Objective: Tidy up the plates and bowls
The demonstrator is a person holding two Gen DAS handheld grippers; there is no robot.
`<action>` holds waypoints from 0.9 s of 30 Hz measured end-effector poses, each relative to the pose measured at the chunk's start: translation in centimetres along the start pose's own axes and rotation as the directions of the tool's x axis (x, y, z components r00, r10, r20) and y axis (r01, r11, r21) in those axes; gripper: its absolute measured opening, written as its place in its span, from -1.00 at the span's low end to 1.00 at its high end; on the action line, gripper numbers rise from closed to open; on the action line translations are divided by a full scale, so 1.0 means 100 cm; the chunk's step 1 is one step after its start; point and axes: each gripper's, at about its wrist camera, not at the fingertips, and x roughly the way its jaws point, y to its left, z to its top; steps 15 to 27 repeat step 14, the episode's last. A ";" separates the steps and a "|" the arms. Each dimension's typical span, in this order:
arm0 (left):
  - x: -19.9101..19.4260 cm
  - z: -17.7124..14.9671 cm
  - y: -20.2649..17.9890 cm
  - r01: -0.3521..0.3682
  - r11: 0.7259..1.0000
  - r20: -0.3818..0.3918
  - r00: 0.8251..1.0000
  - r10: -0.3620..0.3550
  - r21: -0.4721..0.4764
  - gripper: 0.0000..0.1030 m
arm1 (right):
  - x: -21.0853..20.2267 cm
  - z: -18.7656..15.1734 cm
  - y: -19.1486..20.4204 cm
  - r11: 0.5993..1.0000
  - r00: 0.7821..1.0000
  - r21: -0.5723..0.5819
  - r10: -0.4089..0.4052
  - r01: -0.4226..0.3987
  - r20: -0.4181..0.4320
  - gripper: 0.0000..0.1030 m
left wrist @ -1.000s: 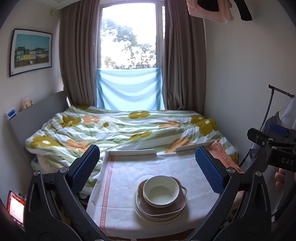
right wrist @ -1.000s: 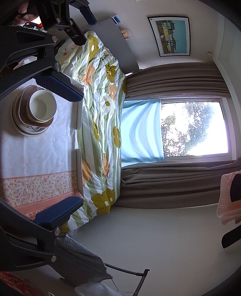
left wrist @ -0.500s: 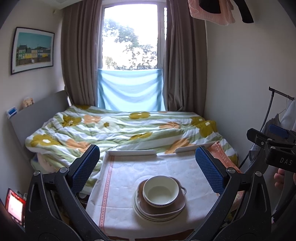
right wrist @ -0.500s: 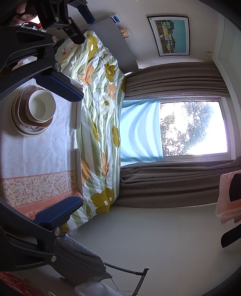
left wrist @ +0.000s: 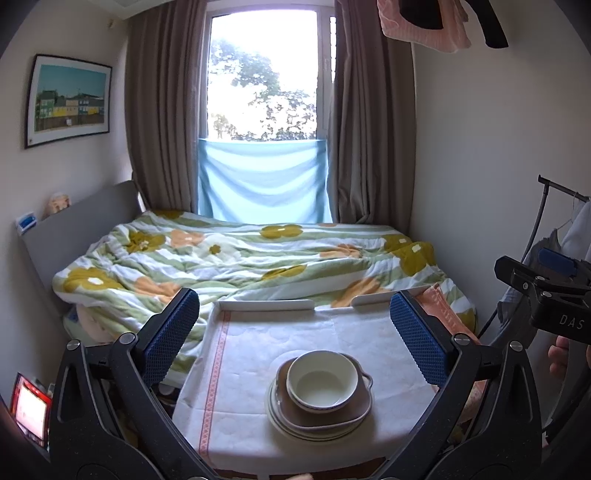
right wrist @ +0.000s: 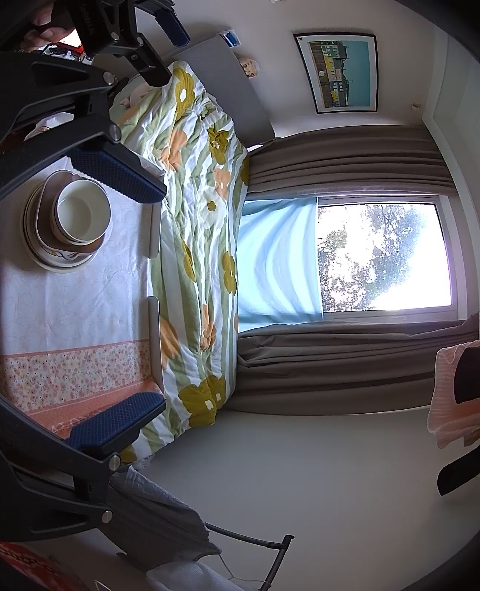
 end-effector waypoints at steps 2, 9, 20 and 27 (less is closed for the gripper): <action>-0.001 0.001 -0.002 -0.006 1.000 0.003 1.000 0.006 0.000 0.99 | 0.001 0.000 -0.001 1.000 1.000 0.001 0.001 -0.001 0.000 0.97; -0.002 0.001 -0.004 -0.018 1.000 0.015 1.000 0.018 -0.025 0.99 | 0.000 -0.001 0.000 1.000 1.000 -0.001 0.002 -0.002 -0.002 0.97; 0.005 0.001 -0.007 -0.053 0.998 0.003 0.999 0.053 -0.027 0.99 | 0.002 0.001 -0.001 1.000 1.000 -0.001 0.008 -0.008 -0.014 0.97; 0.005 0.001 -0.007 -0.053 0.998 0.003 0.999 0.053 -0.027 0.99 | 0.002 0.001 -0.001 1.000 1.000 -0.001 0.008 -0.008 -0.014 0.97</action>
